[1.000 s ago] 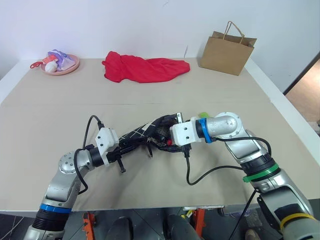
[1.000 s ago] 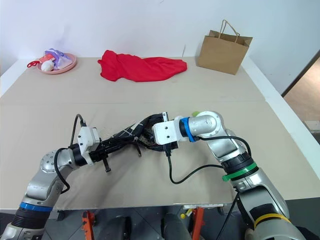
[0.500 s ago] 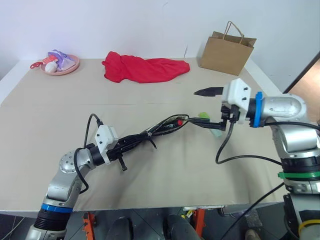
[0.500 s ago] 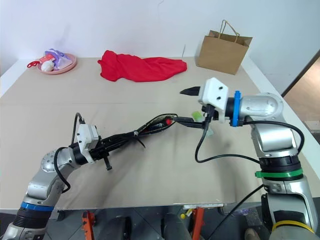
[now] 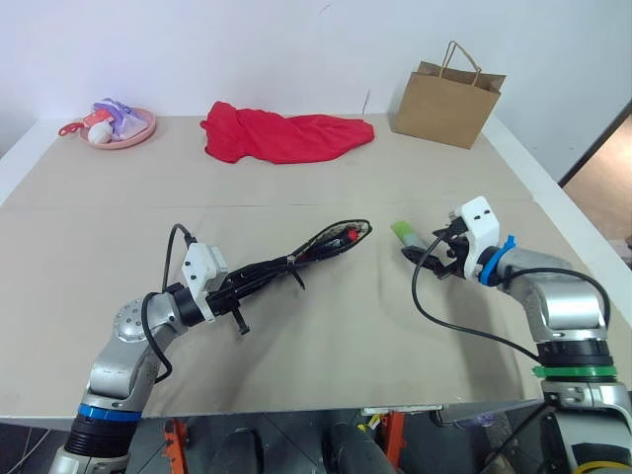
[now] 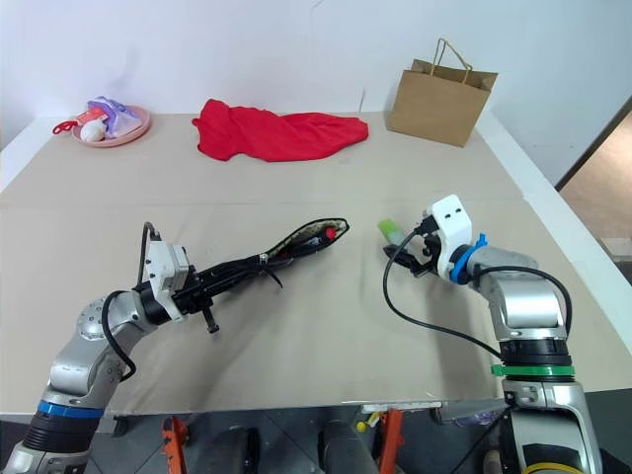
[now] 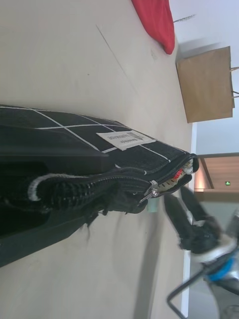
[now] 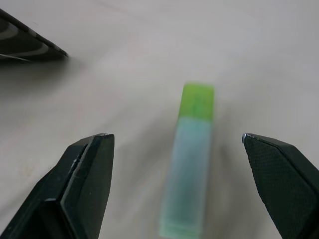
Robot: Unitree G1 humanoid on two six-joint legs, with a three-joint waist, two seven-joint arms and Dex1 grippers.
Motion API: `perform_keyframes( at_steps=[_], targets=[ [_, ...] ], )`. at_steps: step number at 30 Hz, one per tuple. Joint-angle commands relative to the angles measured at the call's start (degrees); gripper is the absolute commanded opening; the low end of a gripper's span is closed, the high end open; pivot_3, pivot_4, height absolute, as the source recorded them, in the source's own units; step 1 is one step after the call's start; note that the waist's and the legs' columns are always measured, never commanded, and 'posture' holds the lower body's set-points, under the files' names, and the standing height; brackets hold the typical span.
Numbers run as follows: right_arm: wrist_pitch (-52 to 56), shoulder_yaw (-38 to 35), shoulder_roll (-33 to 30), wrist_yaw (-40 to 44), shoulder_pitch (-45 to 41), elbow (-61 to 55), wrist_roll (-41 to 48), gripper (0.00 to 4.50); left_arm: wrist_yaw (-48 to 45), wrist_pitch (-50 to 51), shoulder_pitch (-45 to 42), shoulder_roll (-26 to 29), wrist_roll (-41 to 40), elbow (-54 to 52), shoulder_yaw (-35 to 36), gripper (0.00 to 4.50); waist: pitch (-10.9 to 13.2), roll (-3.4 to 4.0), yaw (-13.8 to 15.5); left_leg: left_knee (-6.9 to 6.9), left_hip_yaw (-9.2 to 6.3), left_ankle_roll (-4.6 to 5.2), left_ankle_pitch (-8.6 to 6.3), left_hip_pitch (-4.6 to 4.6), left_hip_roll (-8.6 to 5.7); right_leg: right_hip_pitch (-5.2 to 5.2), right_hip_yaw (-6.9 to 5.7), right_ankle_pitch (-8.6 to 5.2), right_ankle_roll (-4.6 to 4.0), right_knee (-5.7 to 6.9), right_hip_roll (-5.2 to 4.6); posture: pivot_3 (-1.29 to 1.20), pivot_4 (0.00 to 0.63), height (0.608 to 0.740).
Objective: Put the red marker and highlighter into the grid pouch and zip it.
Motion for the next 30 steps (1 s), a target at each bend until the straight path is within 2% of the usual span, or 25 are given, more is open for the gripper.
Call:
perform_keyframes(
  at_steps=[1,6,7,9,12,13,15,16,20,25,30],
  targets=[
    [2.97,-1.37,1.25,-3.94,0.6,1.91,0.05,4.43,-0.34,-0.75,0.42,0.42,-0.5,-2.18,0.62,0.0,0.0,0.0,0.03,0.0,0.03,0.0,0.0,-0.01,-0.05,0.01,0.02,-0.01,0.02,-0.01,-0.06,0.0,0.15,0.74],
    [1.19,-0.57,1.81,-6.1,2.56,6.59,-1.49,4.43,-0.23,-1.06,0.24,0.19,-0.16,-1.67,0.62,0.0,-0.03,-0.02,0.02,0.02,0.04,0.0,0.0,0.01,-0.07,0.03,0.02,-0.03,0.06,-0.02,-0.07,0.0,0.15,0.74],
    [0.88,-0.75,1.93,-6.47,2.71,6.72,-1.36,4.05,-0.13,-0.92,0.06,0.18,-0.11,-1.68,0.58,0.0,-0.03,-0.03,0.02,0.03,0.01,0.0,0.0,0.02,-0.06,0.06,0.0,-0.05,0.12,-0.02,-0.06,0.0,0.15,0.74],
    [0.23,-1.01,2.0,-6.47,3.01,6.85,-0.94,3.79,0.05,-0.66,-0.17,0.19,-0.08,-1.78,0.57,0.0,-0.04,-0.03,0.03,0.04,0.01,-0.02,0.02,0.05,-0.06,0.09,0.0,-0.04,0.16,-0.02,-0.06,0.0,0.15,0.74],
    [-0.38,-1.06,1.76,-5.73,3.51,6.25,-0.2,2.34,0.07,-0.59,-0.14,0.28,-0.06,-1.86,0.57,0.0,-0.05,-0.05,0.04,0.06,0.02,-0.03,0.03,0.05,-0.06,0.11,0.01,-0.06,0.26,-0.02,-0.06,0.0,0.15,0.74],
    [-0.44,-1.24,1.64,-5.56,3.61,5.83,0.1,2.1,-0.03,-0.65,-0.06,0.35,-0.01,-1.84,0.53,0.0,-0.05,-0.05,0.04,0.07,0.02,-0.03,0.03,0.06,-0.06,0.11,0.01,-0.06,0.25,-0.02,-0.06,0.0,0.15,0.74],
    [-0.53,-1.74,1.34,-5.3,3.55,5.02,0.61,1.23,-0.24,-0.79,0.08,0.47,0.1,-1.78,0.47,0.0,-0.05,-0.06,0.04,0.06,0.02,-0.03,0.03,0.06,-0.05,0.11,0.01,-0.06,0.25,-0.02,-0.05,0.0,0.15,0.74],
    [-0.67,-1.98,1.18,-5.2,3.38,4.62,0.84,1.1,-0.37,-0.86,0.11,0.53,0.14,-1.69,0.46,0.0,-0.05,-0.06,0.04,0.06,0.02,-0.03,0.03,0.05,-0.05,0.1,0.01,-0.05,0.25,-0.02,-0.05,0.0,0.15,0.74],
    [-6.13,-3.07,1.24,-2.21,3.0,-2.09,3.08,1.09,-0.84,-1.31,0.24,0.62,0.38,-1.19,0.37,0.0,-0.02,-0.01,0.04,0.04,0.02,-0.03,0.03,0.03,-0.05,0.07,0.01,-0.05,0.24,-0.02,-0.05,0.0,0.15,0.74],
    [-8.73,-4.1,-3.15,8.6,4.13,-18.2,10.52,1.09,-1.62,-2.17,0.46,0.58,0.82,-0.55,0.1,0.0,0.04,0.1,-0.04,-0.01,0.03,-0.02,0.01,-0.02,-0.05,-0.03,0.04,-0.06,0.25,-0.02,-0.03,0.0,0.15,0.74],
    [-9.42,-4.31,-13.0,18.12,4.65,-24.53,13.19,1.09,-2.09,-2.98,0.8,0.4,1.15,-0.05,-0.12,0.0,0.03,0.07,0.21,0.0,-0.05,-0.02,0.01,-0.03,-0.05,0.05,-0.08,-0.13,0.29,-0.05,-0.07,0.0,0.15,0.74]
  ],
)
